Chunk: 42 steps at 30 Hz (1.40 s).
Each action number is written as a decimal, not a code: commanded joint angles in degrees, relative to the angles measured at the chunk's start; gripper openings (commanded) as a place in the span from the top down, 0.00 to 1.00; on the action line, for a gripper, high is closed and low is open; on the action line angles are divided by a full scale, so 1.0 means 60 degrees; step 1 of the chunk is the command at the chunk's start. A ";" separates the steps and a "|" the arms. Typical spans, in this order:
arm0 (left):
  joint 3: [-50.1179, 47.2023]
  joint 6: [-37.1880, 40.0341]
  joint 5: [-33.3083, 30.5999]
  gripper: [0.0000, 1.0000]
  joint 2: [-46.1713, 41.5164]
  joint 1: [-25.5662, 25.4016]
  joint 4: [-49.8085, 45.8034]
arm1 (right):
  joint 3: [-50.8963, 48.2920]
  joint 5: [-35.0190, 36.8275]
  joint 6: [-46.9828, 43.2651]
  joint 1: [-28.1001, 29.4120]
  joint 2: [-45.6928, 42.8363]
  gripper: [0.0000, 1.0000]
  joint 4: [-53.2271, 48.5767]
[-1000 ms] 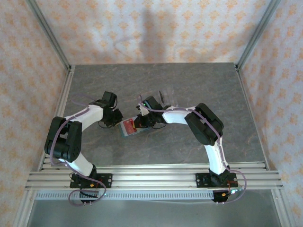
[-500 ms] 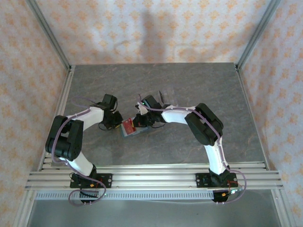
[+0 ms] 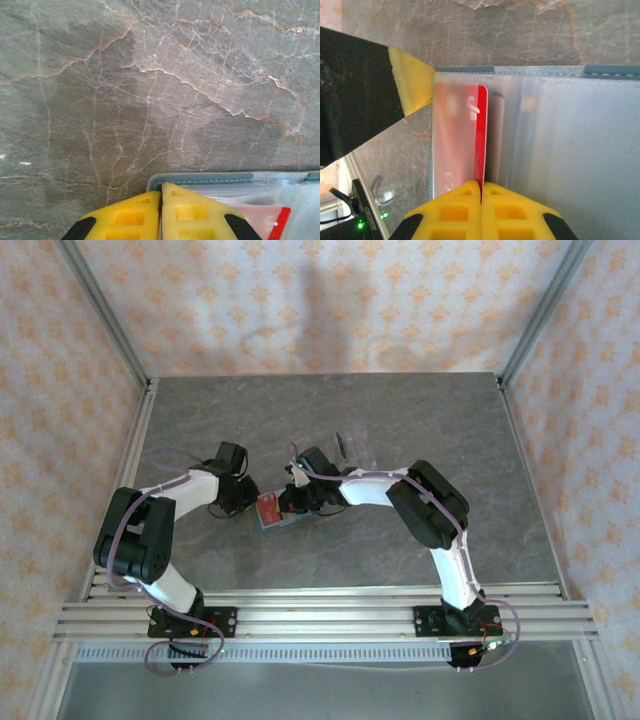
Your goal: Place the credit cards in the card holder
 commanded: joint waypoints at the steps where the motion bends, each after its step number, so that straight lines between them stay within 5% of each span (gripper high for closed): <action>1: -0.0481 -0.0176 -0.0072 0.91 0.0649 -0.0253 0.0167 | -0.0320 0.0725 0.0098 0.0173 -0.0354 0.90 0.0278; 6: -0.0330 0.0042 -0.0067 0.91 0.0649 -0.0267 0.0077 | 0.0112 0.1431 -0.0904 0.0068 -0.0791 0.73 -0.1131; 13: -0.0322 0.0263 -0.0082 0.91 0.0533 -0.0284 -0.0053 | 0.0962 0.1650 -0.1847 -0.0382 -0.1006 0.62 -0.3059; 26: -0.0306 0.0353 -0.0050 0.91 0.0425 -0.0318 -0.0112 | 0.2513 0.3165 -0.3484 -0.0588 -0.0512 0.58 -0.4928; 42: -0.0205 0.0353 -0.0025 0.91 0.0458 -0.0349 -0.0156 | 0.2812 0.4073 -0.4058 -0.0070 0.0403 0.57 -0.5013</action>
